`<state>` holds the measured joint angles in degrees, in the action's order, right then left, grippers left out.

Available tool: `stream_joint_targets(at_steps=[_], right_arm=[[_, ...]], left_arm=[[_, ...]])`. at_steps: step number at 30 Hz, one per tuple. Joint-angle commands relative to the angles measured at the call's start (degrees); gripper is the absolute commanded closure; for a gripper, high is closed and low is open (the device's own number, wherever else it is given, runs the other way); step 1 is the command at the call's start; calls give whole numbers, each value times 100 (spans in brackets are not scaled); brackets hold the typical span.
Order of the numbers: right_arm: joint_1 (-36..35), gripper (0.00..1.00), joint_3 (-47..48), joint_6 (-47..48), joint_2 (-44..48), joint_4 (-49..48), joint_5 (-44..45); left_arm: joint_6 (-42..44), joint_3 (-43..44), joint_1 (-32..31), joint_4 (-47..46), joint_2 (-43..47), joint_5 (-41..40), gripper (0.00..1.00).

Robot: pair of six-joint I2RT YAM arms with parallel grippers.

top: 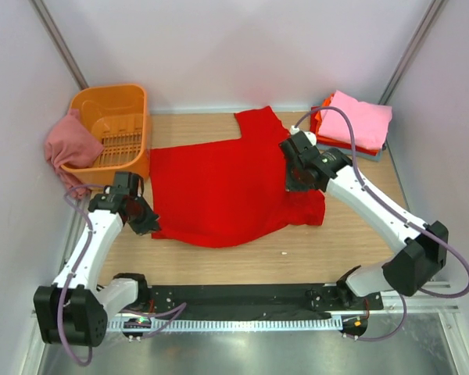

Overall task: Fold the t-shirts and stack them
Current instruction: Fold the tshirt

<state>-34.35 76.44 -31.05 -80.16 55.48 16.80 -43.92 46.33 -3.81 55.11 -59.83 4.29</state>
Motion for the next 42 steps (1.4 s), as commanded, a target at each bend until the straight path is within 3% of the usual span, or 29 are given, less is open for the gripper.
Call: stream_joint_targets(at_steps=[1,8,17,37,39,40,41,42], right_arm=[[287,99,485,661,-244,-371,-238],[622,99,959,986,-824,-460,-379],[807,99,1364,1233,-1414,-521,-511],[1132,99,2024,1496,-2495,-688,-414],[1202,99,2076,1479,-2750,-750,-379],[1228,93,2120,1453,-2838,-723,-370],[1281,84,2216,1409,-2943,-732,-414],[1360,74,2269,1426,-3083,-784,-440]], left_arm=[[489,245,223,-361,-230,160,100],[665,359,592,-563,-740,54,100],[780,641,627,-800,-1644,27,100],[850,1063,627,-1099,-2603,-236,98],[885,1133,619,-1125,-2700,-219,84],[920,1168,627,-1091,-2752,-227,72],[938,1229,627,-1073,-2753,-236,46],[938,1247,619,-1073,-2736,-297,35]])
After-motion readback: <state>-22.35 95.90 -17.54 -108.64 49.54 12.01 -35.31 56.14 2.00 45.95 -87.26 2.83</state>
